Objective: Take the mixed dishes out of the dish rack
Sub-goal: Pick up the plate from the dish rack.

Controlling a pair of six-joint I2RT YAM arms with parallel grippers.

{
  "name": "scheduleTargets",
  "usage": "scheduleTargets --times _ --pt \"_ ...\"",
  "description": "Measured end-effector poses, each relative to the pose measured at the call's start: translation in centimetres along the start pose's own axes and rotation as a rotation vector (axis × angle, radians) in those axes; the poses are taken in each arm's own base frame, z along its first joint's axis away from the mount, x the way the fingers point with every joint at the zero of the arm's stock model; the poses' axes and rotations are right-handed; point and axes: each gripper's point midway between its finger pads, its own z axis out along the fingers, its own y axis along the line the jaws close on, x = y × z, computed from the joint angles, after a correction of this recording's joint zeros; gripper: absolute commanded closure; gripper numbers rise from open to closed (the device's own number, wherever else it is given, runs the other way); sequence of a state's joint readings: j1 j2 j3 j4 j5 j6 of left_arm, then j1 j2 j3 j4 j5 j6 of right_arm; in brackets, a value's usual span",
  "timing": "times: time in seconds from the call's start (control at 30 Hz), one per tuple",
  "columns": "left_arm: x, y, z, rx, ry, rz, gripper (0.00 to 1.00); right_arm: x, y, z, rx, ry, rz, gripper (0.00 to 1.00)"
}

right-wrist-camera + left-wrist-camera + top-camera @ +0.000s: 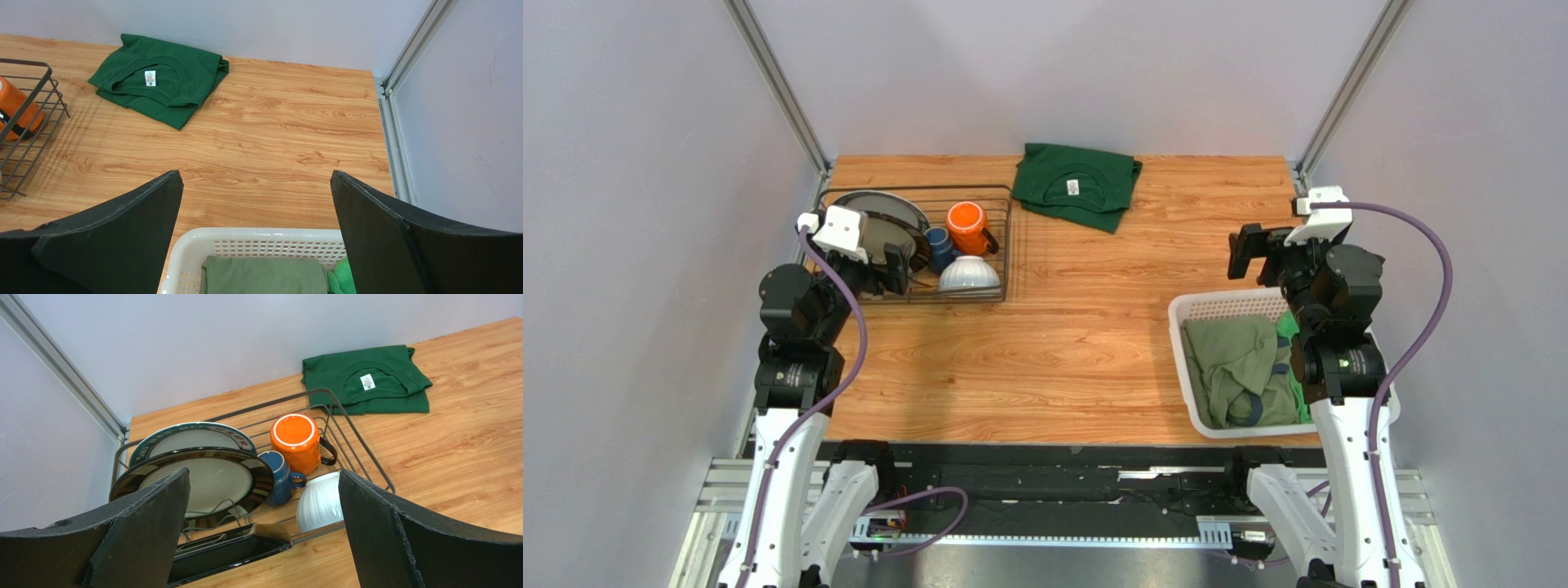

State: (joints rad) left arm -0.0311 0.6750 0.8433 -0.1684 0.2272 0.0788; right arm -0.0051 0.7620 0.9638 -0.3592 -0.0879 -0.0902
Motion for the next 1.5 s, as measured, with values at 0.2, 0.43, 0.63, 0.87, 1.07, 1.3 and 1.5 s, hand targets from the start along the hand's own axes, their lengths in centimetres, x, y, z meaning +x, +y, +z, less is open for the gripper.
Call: scheduleTargets --times 0.2,0.43,0.63,0.87,1.07,1.3,1.5 --pt "0.0 0.0 0.0 0.000 0.000 0.000 0.01 -0.1 0.0 -0.1 0.000 -0.005 -0.001 0.02" --pt "0.0 0.0 0.0 0.000 0.000 0.001 0.01 -0.1 0.0 -0.1 0.000 -0.005 -0.001 0.02" --pt "0.0 0.0 0.0 0.000 0.001 -0.001 0.01 -0.1 0.0 -0.1 0.000 -0.005 -0.001 0.00" --pt "-1.1 1.3 0.4 -0.044 0.050 0.017 0.01 -0.2 0.3 -0.2 -0.016 -0.010 0.004 0.00" --pt "-0.5 1.2 -0.2 -0.011 0.119 0.116 0.01 0.0 1.1 -0.1 -0.061 -0.004 0.008 0.00" --pt "0.3 1.3 -2.1 0.031 0.210 0.269 0.01 1.5 1.7 1.0 -0.100 0.055 0.016 0.00" --pt "-0.3 1.3 -4.0 0.089 0.267 0.429 0.02 1.6 2.0 1.0 -0.116 0.058 0.016 0.00"
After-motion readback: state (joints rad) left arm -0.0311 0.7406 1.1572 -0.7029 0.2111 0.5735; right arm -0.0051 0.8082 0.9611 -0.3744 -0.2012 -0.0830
